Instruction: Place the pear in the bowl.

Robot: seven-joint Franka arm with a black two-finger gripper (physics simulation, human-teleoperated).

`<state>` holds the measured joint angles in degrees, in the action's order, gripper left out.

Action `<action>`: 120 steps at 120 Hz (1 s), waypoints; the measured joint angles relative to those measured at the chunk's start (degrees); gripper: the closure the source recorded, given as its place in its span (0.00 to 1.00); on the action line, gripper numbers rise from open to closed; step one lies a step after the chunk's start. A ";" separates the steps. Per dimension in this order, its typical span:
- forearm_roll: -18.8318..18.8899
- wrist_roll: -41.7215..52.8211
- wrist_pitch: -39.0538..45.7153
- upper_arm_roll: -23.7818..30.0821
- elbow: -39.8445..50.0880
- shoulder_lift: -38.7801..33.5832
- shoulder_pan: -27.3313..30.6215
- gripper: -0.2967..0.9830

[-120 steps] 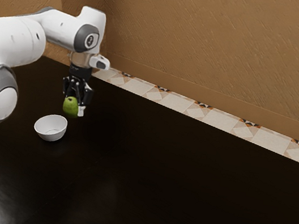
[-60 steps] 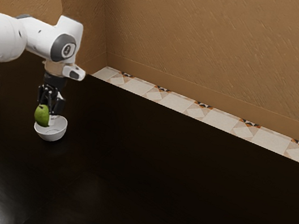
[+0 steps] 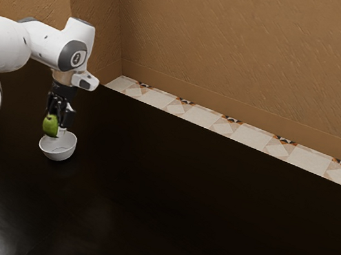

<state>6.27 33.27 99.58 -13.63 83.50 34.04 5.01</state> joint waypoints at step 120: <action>-8.28 -8.75 -8.64 3.83 9.49 -33.19 -19.61 0.23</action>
<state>-2.01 24.52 90.94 -9.79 92.99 0.85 -14.60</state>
